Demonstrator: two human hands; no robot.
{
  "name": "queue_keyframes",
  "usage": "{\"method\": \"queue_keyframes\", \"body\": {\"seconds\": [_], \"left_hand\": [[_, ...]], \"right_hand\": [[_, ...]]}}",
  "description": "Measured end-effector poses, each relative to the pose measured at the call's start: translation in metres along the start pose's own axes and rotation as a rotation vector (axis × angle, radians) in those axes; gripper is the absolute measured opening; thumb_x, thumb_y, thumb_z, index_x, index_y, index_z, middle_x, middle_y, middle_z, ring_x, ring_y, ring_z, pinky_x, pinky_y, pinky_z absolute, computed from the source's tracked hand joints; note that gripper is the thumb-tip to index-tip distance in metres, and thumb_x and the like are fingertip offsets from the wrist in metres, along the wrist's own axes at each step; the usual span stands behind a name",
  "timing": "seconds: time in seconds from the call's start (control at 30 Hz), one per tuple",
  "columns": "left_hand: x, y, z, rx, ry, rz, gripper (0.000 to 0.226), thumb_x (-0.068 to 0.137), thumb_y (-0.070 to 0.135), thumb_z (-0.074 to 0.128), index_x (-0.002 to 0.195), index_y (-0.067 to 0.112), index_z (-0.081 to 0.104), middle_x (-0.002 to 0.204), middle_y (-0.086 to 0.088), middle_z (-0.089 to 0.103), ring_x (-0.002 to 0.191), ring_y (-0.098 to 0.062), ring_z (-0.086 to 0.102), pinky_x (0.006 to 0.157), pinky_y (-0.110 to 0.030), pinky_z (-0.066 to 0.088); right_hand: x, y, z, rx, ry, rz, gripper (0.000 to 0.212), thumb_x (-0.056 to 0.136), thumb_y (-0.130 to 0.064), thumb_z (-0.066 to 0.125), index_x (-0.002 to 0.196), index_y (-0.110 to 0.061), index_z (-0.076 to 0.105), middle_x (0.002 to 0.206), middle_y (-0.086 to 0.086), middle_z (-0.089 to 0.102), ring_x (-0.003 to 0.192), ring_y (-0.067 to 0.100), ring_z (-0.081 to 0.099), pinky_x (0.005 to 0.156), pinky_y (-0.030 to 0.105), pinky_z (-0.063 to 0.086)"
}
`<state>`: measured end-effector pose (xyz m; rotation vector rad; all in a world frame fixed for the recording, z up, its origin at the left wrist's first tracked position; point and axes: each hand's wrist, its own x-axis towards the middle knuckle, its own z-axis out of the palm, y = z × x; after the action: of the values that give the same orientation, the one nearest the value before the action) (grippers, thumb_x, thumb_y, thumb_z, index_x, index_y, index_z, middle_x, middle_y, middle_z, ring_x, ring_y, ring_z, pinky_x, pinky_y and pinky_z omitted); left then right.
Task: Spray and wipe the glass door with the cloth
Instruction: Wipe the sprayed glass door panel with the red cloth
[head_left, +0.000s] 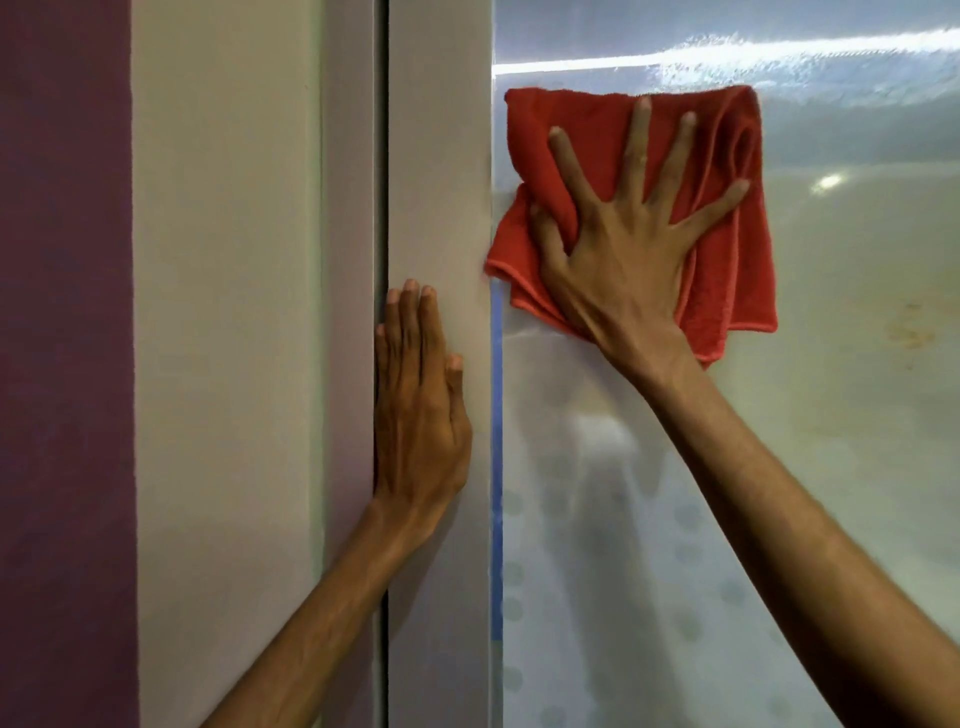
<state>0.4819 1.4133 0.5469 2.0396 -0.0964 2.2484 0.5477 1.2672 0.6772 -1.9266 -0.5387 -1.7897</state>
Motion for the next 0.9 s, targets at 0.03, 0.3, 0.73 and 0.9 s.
{"method": "queue_keyframes", "body": {"seconds": [0.03, 0.3, 0.73, 0.9], "left_hand": [[0.000, -0.001, 0.000, -0.004, 0.010, 0.004, 0.052, 0.104, 0.015, 0.027, 0.152, -0.001, 0.014, 0.160, -0.010, 0.014, 0.151, -0.018, 0.009, 0.125, -0.037, 0.007], [0.000, -0.004, 0.003, 0.105, -0.015, 0.045, 0.050, 0.105, 0.010, 0.029, 0.153, -0.001, 0.021, 0.162, -0.018, 0.018, 0.152, -0.028, 0.013, 0.125, -0.039, 0.004], [-0.008, 0.001, -0.003, 0.195, -0.081, 0.063, 0.052, 0.103, 0.013, 0.029, 0.152, -0.003, 0.023, 0.160, -0.021, 0.021, 0.151, -0.032, 0.015, 0.124, -0.045, 0.005], [-0.005, 0.018, 0.008, 0.141, -0.082, 0.053, 0.054, 0.101, 0.011, 0.029, 0.153, -0.001, 0.020, 0.162, -0.019, 0.017, 0.151, -0.032, 0.011, 0.124, -0.049, 0.000]], "right_hand": [[-0.006, 0.000, 0.000, -0.001, -0.002, -0.019, 0.059, 0.096, -0.062, 0.026, 0.154, -0.050, 0.020, 0.168, 0.013, 0.005, 0.152, 0.046, -0.001, 0.106, 0.082, -0.002], [-0.126, 0.009, -0.002, 0.013, -0.049, -0.093, 0.073, 0.085, -0.046, 0.046, 0.155, -0.044, 0.023, 0.168, 0.007, 0.009, 0.154, 0.035, 0.004, 0.111, 0.077, 0.001], [-0.183, 0.050, -0.007, -0.026, -0.100, 0.065, 0.082, 0.079, -0.033, 0.047, 0.156, -0.034, 0.022, 0.167, 0.006, 0.014, 0.154, 0.031, 0.011, 0.107, 0.082, 0.004], [-0.065, 0.050, -0.013, 0.020, -0.026, 0.099, 0.058, 0.099, -0.050, 0.037, 0.155, -0.040, 0.027, 0.167, 0.007, 0.015, 0.155, 0.031, 0.008, 0.109, 0.080, -0.001]]}}
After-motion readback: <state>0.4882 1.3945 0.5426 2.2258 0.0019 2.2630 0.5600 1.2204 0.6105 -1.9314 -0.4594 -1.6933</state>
